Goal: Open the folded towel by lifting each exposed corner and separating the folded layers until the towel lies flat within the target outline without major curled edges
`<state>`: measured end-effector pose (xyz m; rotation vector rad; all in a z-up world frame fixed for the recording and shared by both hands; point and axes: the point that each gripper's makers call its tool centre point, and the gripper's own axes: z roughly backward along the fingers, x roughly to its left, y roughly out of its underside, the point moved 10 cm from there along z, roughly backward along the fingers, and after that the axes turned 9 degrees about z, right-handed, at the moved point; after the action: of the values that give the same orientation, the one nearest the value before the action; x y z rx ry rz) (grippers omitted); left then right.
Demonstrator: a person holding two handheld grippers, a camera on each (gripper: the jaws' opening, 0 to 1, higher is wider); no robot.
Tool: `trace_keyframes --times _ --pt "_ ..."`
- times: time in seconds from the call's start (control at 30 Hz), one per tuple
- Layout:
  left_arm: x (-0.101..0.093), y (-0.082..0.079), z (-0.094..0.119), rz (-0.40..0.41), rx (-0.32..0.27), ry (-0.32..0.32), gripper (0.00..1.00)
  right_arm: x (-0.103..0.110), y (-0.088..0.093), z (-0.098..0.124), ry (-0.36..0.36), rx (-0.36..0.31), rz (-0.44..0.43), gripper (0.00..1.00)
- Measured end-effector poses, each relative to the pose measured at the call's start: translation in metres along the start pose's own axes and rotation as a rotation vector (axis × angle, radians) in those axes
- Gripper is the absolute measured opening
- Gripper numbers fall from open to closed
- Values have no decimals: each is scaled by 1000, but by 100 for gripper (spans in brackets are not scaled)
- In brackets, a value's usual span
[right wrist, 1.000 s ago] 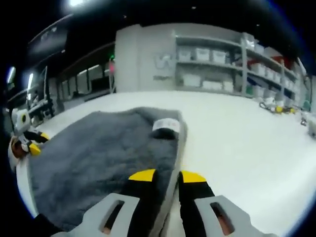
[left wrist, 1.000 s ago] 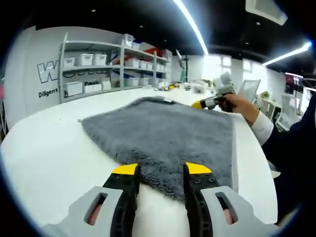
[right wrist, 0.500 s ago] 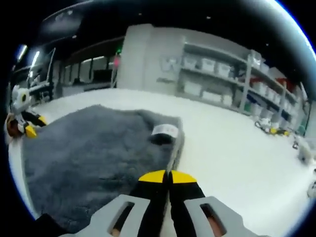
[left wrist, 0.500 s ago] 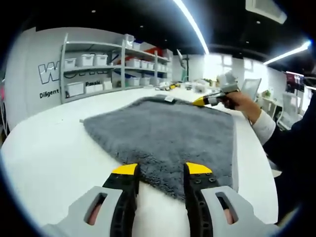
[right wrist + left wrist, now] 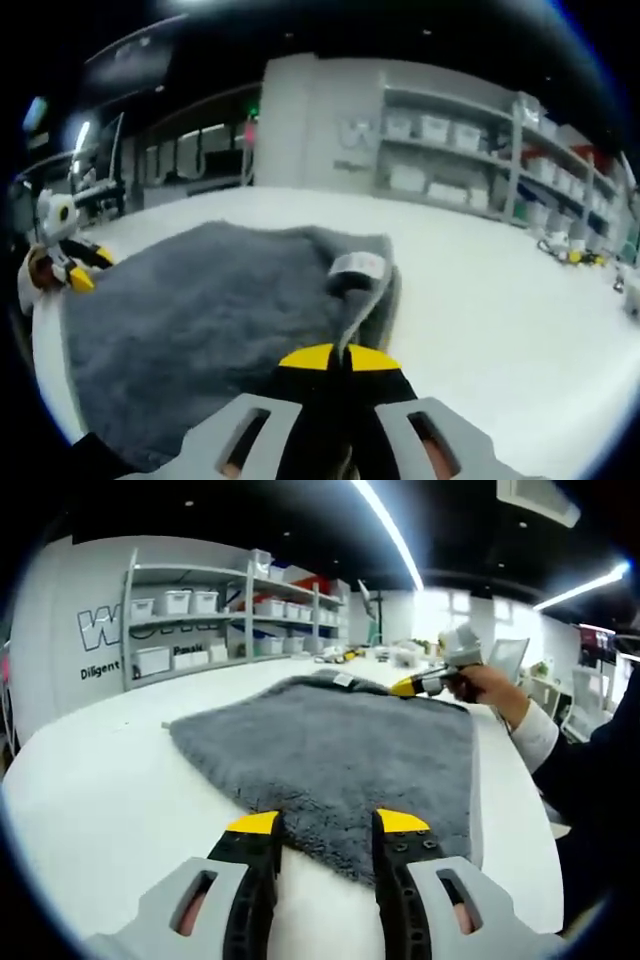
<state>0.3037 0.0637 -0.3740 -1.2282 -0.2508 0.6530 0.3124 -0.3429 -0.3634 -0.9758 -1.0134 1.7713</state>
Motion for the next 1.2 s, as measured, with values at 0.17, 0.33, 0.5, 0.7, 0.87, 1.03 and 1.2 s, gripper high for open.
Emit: trace_keyframes --times 0.17,0.33,0.5,0.7,0.87,1.03,1.2 --pt "1 0 0 -3 0 -1 35 -1 8 -4 -4 8 -28 6" --pt "1 0 1 -6 0 -2 35 1 8 -6 -5 -15 -70 0" --pt "3 -3 2 31 -7 -6 39 6 -5 2 10 -67 -59 0" --pt "1 -7 2 81 -39 36 43 26 -26 7 9 -110 4 0" --pt "2 -17 1 196 -107 113 44 40 -35 7 1 -118 50 0" --pt "2 -29 -3 222 -139 158 42 45 -38 6 -4 -110 77 0" --pt "1 -49 -8 135 -148 156 39 48 -42 6 -15 -118 85 0"
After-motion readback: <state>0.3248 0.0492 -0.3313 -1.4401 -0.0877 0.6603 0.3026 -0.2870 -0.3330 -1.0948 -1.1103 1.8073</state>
